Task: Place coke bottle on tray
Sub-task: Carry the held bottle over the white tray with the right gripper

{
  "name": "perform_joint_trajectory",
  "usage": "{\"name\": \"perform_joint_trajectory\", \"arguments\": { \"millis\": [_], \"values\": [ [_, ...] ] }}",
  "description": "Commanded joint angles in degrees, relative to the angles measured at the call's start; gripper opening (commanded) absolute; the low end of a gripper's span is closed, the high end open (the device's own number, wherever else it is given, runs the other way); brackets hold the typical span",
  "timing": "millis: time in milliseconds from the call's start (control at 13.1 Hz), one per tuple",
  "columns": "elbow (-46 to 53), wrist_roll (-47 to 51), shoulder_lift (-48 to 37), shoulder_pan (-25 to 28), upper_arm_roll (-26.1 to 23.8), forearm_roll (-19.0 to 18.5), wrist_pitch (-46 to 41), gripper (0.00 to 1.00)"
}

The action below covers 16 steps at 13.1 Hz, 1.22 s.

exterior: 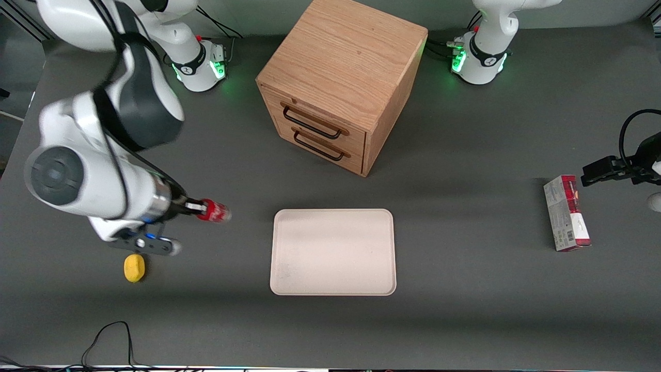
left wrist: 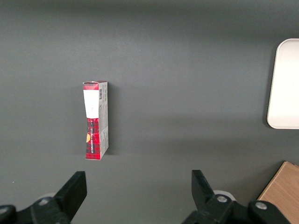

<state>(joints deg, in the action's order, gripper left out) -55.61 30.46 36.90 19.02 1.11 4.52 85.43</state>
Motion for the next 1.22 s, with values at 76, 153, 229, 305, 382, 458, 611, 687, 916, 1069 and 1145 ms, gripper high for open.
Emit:
{"name": "perform_joint_trajectory", "arguments": {
  "millis": [76, 153, 229, 305, 382, 458, 611, 687, 916, 1069, 1145],
  "values": [
    [6.1, 11.1, 7.0, 0.1, -3.8, 0.8, 8.9, 0.00],
    [6.1, 13.4, 8.4, 1.8, -3.7, 0.6, 11.8, 0.00],
    [6.1, 15.6, 9.8, 2.9, -3.4, 0.4, 14.6, 0.00],
    [6.1, 17.7, 11.1, 3.5, -3.4, -0.5, 17.4, 0.00],
    [6.1, 18.8, 12.2, 4.1, -3.4, -1.5, 19.7, 0.00],
    [6.1, 19.2, 12.9, 4.3, -3.6, -2.3, 20.9, 0.00],
    [6.1, 19.2, 14.1, 4.5, -3.7, -2.9, 22.9, 0.00],
    [6.1, 19.2, 15.0, 5.1, -3.5, -3.8, 23.8, 0.00],
    [6.1, 19.2, 16.8, 5.2, -3.4, -5.5, 26.4, 0.00],
    [6.1, 19.2, 17.2, 5.2, -3.5, -6.7, 27.2, 0.00],
    [6.1, 19.2, 17.9, 5.2, -3.5, -7.1, 27.5, 0.00]
  ]
}}
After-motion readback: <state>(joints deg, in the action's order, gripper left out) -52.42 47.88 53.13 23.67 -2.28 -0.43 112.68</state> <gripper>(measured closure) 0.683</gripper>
